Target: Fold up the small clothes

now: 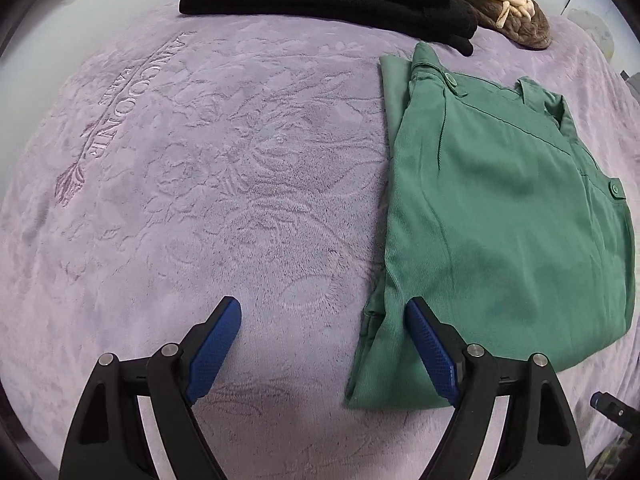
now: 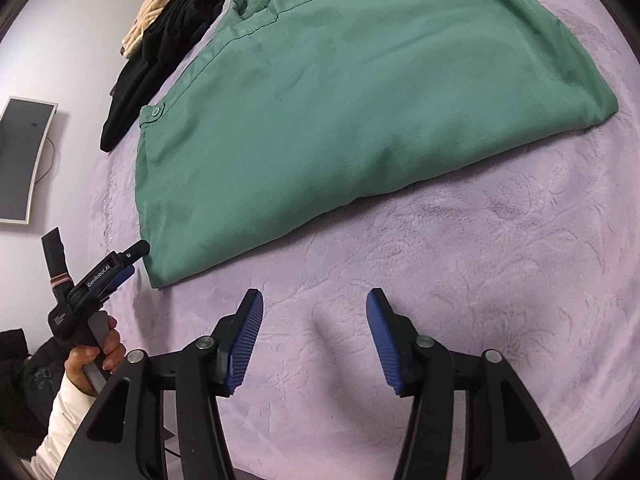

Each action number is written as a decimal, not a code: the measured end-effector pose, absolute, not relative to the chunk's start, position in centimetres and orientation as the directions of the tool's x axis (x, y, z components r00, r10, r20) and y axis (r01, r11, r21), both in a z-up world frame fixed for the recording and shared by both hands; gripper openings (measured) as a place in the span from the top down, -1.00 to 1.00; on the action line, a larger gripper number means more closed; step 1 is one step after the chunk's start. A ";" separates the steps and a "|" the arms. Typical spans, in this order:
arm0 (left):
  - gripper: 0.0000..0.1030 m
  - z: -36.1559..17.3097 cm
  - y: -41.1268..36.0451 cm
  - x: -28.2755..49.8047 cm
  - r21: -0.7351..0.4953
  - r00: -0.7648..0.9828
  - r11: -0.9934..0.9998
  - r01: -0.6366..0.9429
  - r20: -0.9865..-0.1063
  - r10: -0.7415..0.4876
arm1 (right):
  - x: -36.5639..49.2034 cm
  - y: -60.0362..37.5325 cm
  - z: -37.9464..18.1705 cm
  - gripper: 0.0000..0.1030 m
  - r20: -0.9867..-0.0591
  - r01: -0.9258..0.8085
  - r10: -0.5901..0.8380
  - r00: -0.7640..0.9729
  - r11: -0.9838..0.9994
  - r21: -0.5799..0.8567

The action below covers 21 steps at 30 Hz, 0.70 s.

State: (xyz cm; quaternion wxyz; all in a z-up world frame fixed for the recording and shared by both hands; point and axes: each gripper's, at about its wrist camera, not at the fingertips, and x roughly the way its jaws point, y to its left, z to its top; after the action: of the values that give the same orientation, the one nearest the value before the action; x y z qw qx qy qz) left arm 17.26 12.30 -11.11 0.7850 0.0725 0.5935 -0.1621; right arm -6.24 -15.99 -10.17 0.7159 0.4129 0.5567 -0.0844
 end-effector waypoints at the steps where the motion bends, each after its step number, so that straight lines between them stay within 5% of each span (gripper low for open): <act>1: -0.65 -11.2 12.3 17.3 -0.081 0.238 0.935 0.344 -0.956 -0.170 | -6.2 -15.7 -10.1 -0.24 -0.866 0.579 0.340 0.366 0.646 0.498; 12: -0.66 -10.8 13.5 16.1 -0.090 0.205 0.926 0.368 -0.963 -0.175 | -4.5 -12.7 -9.6 -0.61 -0.859 0.559 0.358 0.366 0.653 0.511; 13: -0.69 -10.7 13.7 16.0 -0.092 0.211 0.927 0.362 -0.961 -0.178 | -4.3 -12.5 -9.7 -0.65 -0.855 0.558 0.364 0.370 0.649 0.517; 14: -1.00 -10.6 13.9 16.0 -0.089 0.216 0.931 0.355 -0.961 -0.174 | -4.1 -12.4 -9.8 -0.66 -0.850 0.556 0.370 0.376 0.644 0.526; 16: -1.00 -10.4 14.4 15.9 -0.084 0.224 0.937 0.340 -0.960 -0.167 | -3.7 -12.0 -10.0 -0.70 -0.843 0.558 0.383 0.378 0.633 0.537; 18: -1.00 -10.3 14.7 15.9 -0.064 0.232 0.941 0.332 -0.962 -0.147 | -3.1 -11.5 -10.3 -1.00 -0.834 0.556 0.398 0.382 0.622 0.552; 21: -1.00 -10.3 15.0 15.9 -0.032 0.243 0.944 0.329 -0.963 -0.117 | -2.4 -10.6 -10.4 -0.99 -0.812 0.526 0.426 0.400 0.619 0.583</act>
State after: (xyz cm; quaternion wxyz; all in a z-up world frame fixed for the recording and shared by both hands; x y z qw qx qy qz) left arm 15.88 15.02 -10.29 0.7834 0.0885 0.5984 -0.1425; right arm -2.35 -10.64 -10.36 0.7145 0.4351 0.5468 -0.0352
